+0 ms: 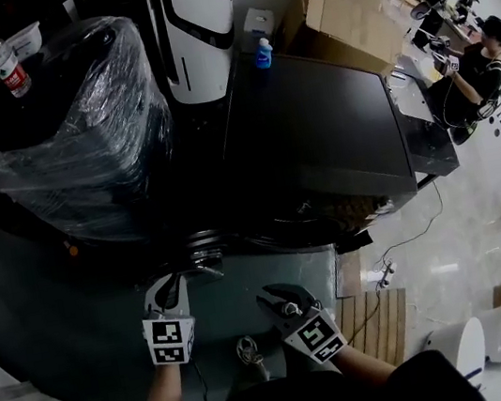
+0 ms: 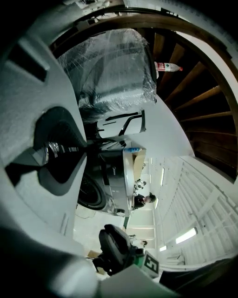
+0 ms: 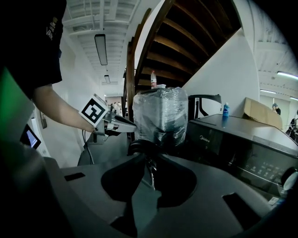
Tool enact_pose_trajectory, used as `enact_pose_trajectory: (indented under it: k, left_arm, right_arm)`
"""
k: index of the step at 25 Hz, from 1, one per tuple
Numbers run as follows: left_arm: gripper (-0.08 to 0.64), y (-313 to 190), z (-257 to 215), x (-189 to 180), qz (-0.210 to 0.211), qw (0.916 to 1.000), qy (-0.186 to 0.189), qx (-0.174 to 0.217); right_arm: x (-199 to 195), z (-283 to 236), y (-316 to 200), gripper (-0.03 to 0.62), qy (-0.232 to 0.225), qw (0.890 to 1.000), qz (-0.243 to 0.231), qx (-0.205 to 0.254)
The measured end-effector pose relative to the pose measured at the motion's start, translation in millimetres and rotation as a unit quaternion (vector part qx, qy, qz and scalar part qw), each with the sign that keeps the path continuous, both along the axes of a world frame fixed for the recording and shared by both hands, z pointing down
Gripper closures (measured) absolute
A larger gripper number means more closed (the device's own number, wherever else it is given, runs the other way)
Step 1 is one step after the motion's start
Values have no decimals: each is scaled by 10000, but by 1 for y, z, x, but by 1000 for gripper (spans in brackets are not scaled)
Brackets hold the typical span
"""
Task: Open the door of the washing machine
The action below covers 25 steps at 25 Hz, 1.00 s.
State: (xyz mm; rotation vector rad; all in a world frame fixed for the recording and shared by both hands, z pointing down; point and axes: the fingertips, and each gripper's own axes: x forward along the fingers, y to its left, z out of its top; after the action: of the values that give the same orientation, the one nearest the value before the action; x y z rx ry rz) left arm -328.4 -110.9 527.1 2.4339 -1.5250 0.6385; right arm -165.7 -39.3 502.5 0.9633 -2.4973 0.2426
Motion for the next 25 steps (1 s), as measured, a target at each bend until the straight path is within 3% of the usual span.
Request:
enact_pose_trajectory:
  k: [6, 14, 19, 22, 25]
  left_arm:
    - [532, 35, -39, 48, -15, 9996, 185, 221]
    - [540, 64, -80, 95, -73, 9988, 180, 444]
    - [540, 73, -103, 114, 4, 9980, -60, 631]
    - [540, 78, -112, 121, -154, 9983, 4, 565]
    - [540, 78, -122, 123, -265, 9968, -123, 743]
  right_arm:
    - [32, -27, -3, 584, -176, 9996, 110, 198]
    - [65, -60, -17, 588, -396, 9982, -115, 445]
    - [80, -83, -25, 588, -557, 9962, -239, 622]
    - [89, -94, -26, 588, -657, 9950, -308, 682]
    - [97, -102, -26, 588, -762, 9940, -384, 688]
